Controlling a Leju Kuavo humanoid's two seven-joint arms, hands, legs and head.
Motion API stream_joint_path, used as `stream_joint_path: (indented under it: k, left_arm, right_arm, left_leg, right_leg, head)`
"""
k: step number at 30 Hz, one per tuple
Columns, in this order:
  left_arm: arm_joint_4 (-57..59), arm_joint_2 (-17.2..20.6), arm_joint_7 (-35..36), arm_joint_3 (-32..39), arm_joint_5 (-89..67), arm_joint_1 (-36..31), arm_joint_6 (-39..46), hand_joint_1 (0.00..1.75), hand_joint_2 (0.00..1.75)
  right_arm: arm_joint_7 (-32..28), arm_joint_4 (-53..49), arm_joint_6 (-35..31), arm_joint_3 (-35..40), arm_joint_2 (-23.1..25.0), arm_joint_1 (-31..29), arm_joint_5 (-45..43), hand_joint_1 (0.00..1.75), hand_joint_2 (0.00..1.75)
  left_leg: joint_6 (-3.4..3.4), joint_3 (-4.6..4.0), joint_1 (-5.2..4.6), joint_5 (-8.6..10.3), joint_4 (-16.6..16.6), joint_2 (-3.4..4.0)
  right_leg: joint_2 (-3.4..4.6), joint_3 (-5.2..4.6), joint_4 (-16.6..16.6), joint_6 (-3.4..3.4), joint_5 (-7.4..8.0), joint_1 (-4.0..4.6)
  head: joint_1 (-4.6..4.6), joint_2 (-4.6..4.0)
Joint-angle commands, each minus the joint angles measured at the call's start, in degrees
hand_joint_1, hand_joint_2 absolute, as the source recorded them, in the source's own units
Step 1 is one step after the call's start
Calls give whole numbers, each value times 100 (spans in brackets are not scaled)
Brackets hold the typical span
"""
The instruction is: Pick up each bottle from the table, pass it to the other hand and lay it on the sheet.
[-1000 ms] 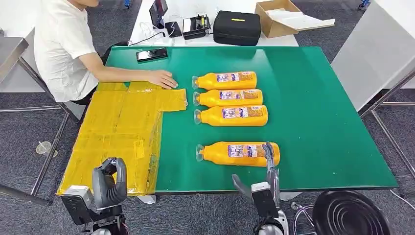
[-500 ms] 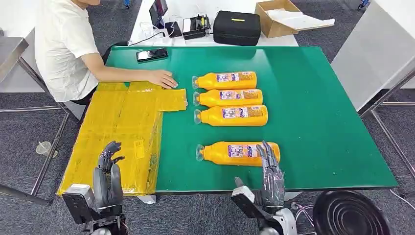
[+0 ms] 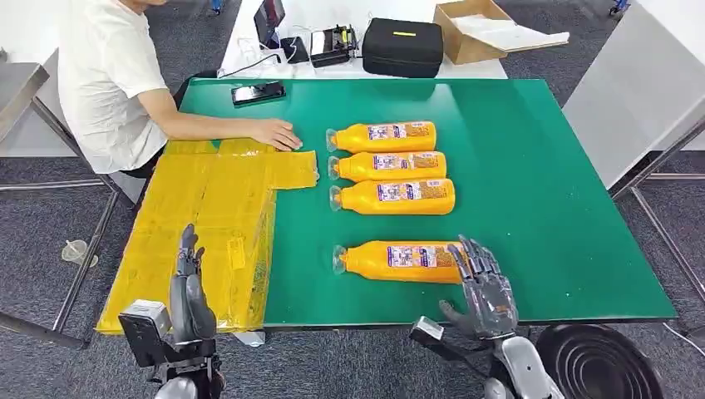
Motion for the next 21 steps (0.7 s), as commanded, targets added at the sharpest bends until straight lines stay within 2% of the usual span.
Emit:
stream_joint_path:
  k: [1, 3, 4, 7, 9, 13, 16, 17, 18, 20, 21]
  left_arm:
    - [339, 8, 26, 24, -4, -148, -9, 0, 0]
    - [338, 11, 31, 18, -11, -146, -16, 0, 0]
    - [336, 18, 34, 15, -15, -144, -17, 0, 0]
    - [368, 28, 52, -6, -7, -175, -54, 0, 0]
    - [408, 27, 63, -53, 16, -217, -104, 0, 0]
    - [487, 32, 71, -126, 40, -293, -136, 0, 0]
    - [490, 32, 74, -146, 54, -306, -142, 0, 0]
    - [490, 32, 74, -146, 54, -306, -142, 0, 0]
    - [490, 32, 74, -146, 54, -306, -142, 0, 0]
    - [492, 34, 75, -145, 61, -303, -143, 0, 0]
    - [502, 32, 81, -151, 76, -307, -147, 0, 0]
  right_arm:
    - [22, 489, 59, 226, -116, -251, -12, 0, 175]
    - [72, 619, 151, 246, -149, -317, -35, 0, 175]
    - [84, 719, 184, 253, -172, -395, -34, 0, 175]
    - [26, 964, 278, 195, -146, -675, -38, 0, 175]
    - [-228, 1247, 408, 73, 10, -937, -270, 0, 175]
    - [-363, 1826, 535, 122, 163, -1274, -346, 0, 175]
    - [-426, 2009, 543, 158, 222, -1357, -385, 0, 175]
    - [-426, 2009, 543, 158, 222, -1357, -385, 0, 175]
    - [-426, 2009, 543, 158, 222, -1357, -385, 0, 175]
    - [-427, 2032, 556, 170, 232, -1379, -384, 0, 175]
    - [-433, 2091, 572, 190, 249, -1429, -390, 0, 175]
  left_leg:
    - [2, 35, 3, -15, -1, 13]
    - [1, 28, 4, -12, -2, 11]
    - [2, 57, 8, -29, 4, 23]
    - [1, 36, 5, -15, -1, 18]
    - [1, 40, 4, -18, 0, 27]
    - [1, 30, 5, -10, -3, 27]
    - [1, 51, 8, -17, -2, 23]
    - [5, 30, 4, -4, -5, 16]
    - [5, 59, 8, -21, 0, 28]
    - [5, 21, 2, -2, -4, 11]
    - [5, 38, 4, -11, -2, 18]
  right_leg:
    - [4, 37, -7, -20, -11, 6]
    - [3, 30, -8, -17, -7, 5]
    - [8, 60, -8, -32, -20, 12]
    - [8, 38, -9, -23, -8, 7]
    - [16, 39, -8, -25, -7, 7]
    - [18, 28, -10, -20, 1, 7]
    - [8, 52, -13, -30, -9, 12]
    - [5, 30, -10, -18, -2, 5]
    - [10, 59, -10, -35, -15, 13]
    - [4, 23, -7, -13, -1, 2]
    - [7, 40, -9, -21, -8, 6]
  head:
    - [0, 0]
    - [2, 0]
    - [0, 0]
    - [0, 0]
    - [0, 0]
    - [0, 0]
    - [0, 0]
    - [0, 0]
    - [0, 0]
    - [0, 0]
    - [0, 0]
